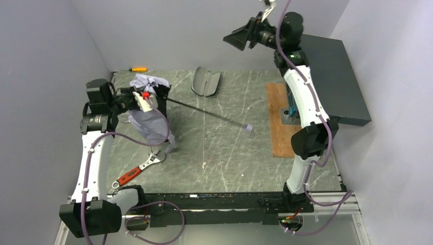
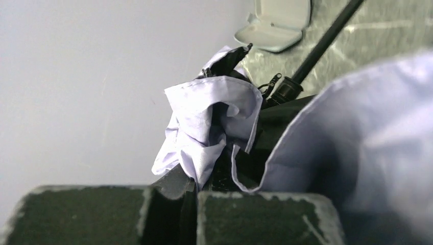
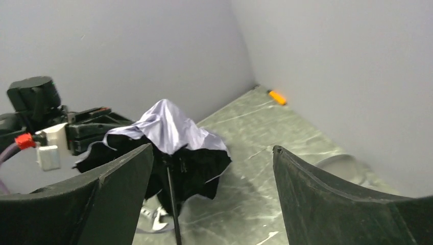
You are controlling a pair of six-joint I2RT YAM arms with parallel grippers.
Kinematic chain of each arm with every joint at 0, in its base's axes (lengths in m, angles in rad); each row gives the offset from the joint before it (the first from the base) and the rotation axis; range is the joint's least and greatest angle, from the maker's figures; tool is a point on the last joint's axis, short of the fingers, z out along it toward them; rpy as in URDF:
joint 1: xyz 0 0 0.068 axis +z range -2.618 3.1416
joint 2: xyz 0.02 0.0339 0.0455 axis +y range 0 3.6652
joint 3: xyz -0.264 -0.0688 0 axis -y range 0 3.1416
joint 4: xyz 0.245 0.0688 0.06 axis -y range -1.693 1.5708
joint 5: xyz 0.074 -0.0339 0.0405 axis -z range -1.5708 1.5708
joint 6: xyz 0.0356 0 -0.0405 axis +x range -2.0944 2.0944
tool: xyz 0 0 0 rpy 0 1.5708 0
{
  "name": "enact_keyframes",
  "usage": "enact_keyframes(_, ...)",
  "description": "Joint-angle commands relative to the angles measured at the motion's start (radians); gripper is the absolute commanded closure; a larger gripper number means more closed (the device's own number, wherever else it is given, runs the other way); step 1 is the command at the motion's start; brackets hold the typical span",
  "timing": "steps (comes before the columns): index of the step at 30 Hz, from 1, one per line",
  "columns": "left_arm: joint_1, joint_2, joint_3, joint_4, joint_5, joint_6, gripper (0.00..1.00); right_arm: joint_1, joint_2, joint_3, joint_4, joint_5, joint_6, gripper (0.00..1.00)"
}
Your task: Open the umbrella
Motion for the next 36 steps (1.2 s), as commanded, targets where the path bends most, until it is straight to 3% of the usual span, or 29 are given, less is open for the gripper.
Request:
enact_keyframes(1, 0.058, 0.009, 0.086, 0.154, 0.250, -0.426, 1.00, -0.017, -0.110, -0.040, 0.044, 0.102, -0.056, 0.12)
enact_keyframes(4, 0.069, 0.024, 0.107, 0.235, 0.254, -0.553, 1.00, -0.019, -0.152, -0.135, -0.045, 0.075, -0.153, 0.12)
enact_keyframes(6, 0.083, 0.042, 0.126, 0.293, 0.239, -0.643, 1.00, -0.017, -0.221, -0.238, -0.066, 0.087, -0.186, 0.06)
enact_keyframes(7, 0.097, 0.052, 0.135, 0.321, 0.230, -0.700, 1.00, -0.017, -0.264, -0.292, -0.051, 0.103, -0.203, 0.01)
enact_keyframes(12, 0.150, 0.104, 0.186, 0.414, 0.126, -0.967, 1.00, 0.019, -0.511, -0.586, 0.206, 0.254, -0.255, 0.02)
enact_keyframes(14, 0.170, 0.112, 0.195, 0.443, 0.140, -1.084, 1.00, 0.049, -0.537, -0.614, 0.196, 0.302, -0.311, 0.03)
enact_keyframes(18, 0.178, 0.101, 0.183, 0.566, 0.159, -1.246, 1.00, 0.062, -0.511, -0.606, 0.137, 0.352, -0.250, 0.09)
enact_keyframes(20, 0.175, 0.117, 0.208, 0.517, 0.149, -1.254, 1.00, 0.088, -0.528, -0.627, 0.177, 0.419, -0.263, 0.07)
enact_keyframes(22, 0.175, 0.123, 0.213, 0.488, 0.110, -1.241, 1.00, 0.109, -0.557, -0.653, 0.322, 0.492, -0.268, 0.01)
enact_keyframes(29, 0.137, 0.113, 0.199, 0.387, 0.073, -1.151, 1.00, 0.197, -0.382, -0.289, 0.381, 0.409, -0.297, 0.00)
enact_keyframes(33, 0.089, 0.139, 0.239, 0.289, 0.007, -1.120, 1.00, 0.231, -0.270, -0.105, 0.306, 0.378, -0.311, 0.00)
enact_keyframes(36, 0.083, 0.148, 0.242, 0.291, -0.036, -1.180, 1.00, 0.243, -0.251, -0.082, 0.294, 0.369, -0.256, 0.00)
